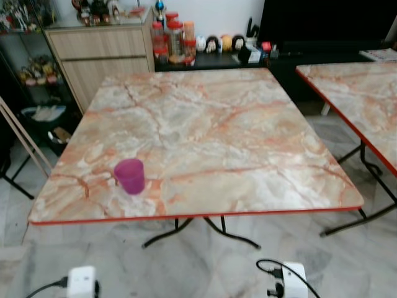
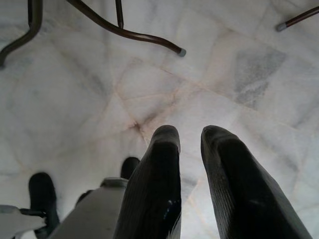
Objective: Setting the table
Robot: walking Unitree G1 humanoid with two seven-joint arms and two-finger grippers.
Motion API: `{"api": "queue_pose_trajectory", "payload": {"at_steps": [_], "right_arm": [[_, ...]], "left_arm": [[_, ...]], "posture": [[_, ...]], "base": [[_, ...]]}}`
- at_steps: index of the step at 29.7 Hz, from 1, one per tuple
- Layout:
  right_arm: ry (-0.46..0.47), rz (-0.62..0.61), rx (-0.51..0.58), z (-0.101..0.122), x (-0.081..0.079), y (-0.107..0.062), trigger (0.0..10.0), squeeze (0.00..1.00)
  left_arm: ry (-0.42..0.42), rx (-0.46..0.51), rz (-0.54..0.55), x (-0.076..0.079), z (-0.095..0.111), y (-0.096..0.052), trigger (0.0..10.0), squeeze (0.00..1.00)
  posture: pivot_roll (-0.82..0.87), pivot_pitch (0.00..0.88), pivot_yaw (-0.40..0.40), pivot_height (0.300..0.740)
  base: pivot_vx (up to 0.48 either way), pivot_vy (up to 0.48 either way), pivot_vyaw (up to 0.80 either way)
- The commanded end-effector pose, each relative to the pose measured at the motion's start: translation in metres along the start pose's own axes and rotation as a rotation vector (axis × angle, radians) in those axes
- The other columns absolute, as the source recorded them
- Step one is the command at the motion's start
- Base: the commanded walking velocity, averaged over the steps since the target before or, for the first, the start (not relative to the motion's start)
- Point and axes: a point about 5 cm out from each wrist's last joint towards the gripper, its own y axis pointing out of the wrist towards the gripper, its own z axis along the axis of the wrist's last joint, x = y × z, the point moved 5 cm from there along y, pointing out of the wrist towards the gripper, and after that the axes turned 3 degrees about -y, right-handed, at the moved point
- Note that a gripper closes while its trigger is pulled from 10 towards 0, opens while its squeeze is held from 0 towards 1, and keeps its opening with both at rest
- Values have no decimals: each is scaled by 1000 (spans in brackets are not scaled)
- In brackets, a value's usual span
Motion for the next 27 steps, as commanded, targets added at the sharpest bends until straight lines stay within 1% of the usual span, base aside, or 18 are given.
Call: {"api": "queue_pose_trajectory", "payload": {"at_steps": [1, 3, 6, 7, 9, 12, 15, 16, 17, 18, 19, 20, 21, 22, 23, 25, 26, 27], "right_arm": [[-17, 15, -8, -2, -3, 0, 10000, 0], [-24, 11, -8, -2, -3, 0, 10000, 0], [-16, 8, -6, -1, -3, 0, 10000, 0], [-17, 11, -4, 0, -4, 0, 10000, 0], [-17, 12, -4, 1, -4, 0, 10000, 0], [-18, 13, -3, 1, -5, 0, 10000, 0], [-25, 17, -2, 2, -6, 1, 10000, 0], [-25, 17, -2, 2, -6, 1, 10000, 0], [-23, 15, -4, 1, -7, 0, 10000, 0], [-21, 14, -5, 1, -6, 0, 10000, 0], [-20, 13, -6, 0, -6, 0, 10000, 0], [-18, 11, -8, 0, -6, 0, 10000, 0], [-15, 9, -9, 0, -6, 0, 10000, 0], [-15, 9, -9, 0, -6, 0, 10000, 0], [-4, 0, -11, 0, -5, 0, 10000, 0], [2, -5, -12, 0, -4, 0, 10000, 0], [3, -6, -13, 0, -3, 1, 10000, 0], [4, -7, -13, 0, -3, 1, 10000, 0]], "left_arm": [[-24, 107, 93, -21, 25, 4, 10000, 0], [-34, 170, 164, -34, 40, 5, 10000, 0], [-67, 262, 211, -42, 65, 6, 10000, 0], [-73, 341, 226, -42, 88, 5, 10000, 0], [-78, 373, 229, -40, 98, 5, 10000, 0], [-79, 376, 233, -41, 99, 4, 10000, 0], [-129, 543, 147, -14, 170, 11, 10000, 0], [-129, 543, 147, -14, 170, 11, 10000, 0], [-139, 630, 71, 4, 211, 11, 10000, 0], [-148, 649, 27, 14, 228, 13, 10000, 196], [-155, 655, 0, 20, 237, 14, 10000, 196], [-153, 650, -77, 35, 249, 17, 10000, 1000], [-131, 626, -193, 58, 261, 20, 10000, 1000], [-131, 626, -193, 58, 261, 20, 10000, 1000], [-84, 586, -327, 84, 267, 20, 10000, 1000], [-67, 556, -427, 102, 270, 17, 10000, 1000], [-29, 513, -469, 114, 273, 19, 10000, 0], [-16, 490, -481, 118, 274, 21, 10000, 0]], "posture": [[30, 0, -14, 740], [45, 0, -14, 740], [43, 0, -8, 740], [42, 0, -7, 740], [42, 0, -7, 740], [42, 0, -7, 740], [37, 0, 0, 740], [37, 0, 0, 740], [33, 0, 1, 740], [33, 0, 1, 740], [34, 0, 0, 740], [34, 0, -1, 740], [30, 0, 1, 740], [30, 0, 1, 740], [26, 0, 1, 740], [25, 0, 3, 740], [23, 0, 1, 740], [26, 0, 1, 740]], "base": [[0, 0, 0], [0, 0, 0], [0, 0, 0], [0, 0, 0], [0, 0, 0], [0, 0, 0], [0, 0, 0], [0, 0, 0], [0, 0, 0], [0, 0, 0], [0, 0, 0], [0, 0, 0], [0, 0, 0], [0, 0, 0], [0, 0, 0], [0, 0, 0], [0, 0, 0], [0, 0, 0]]}}
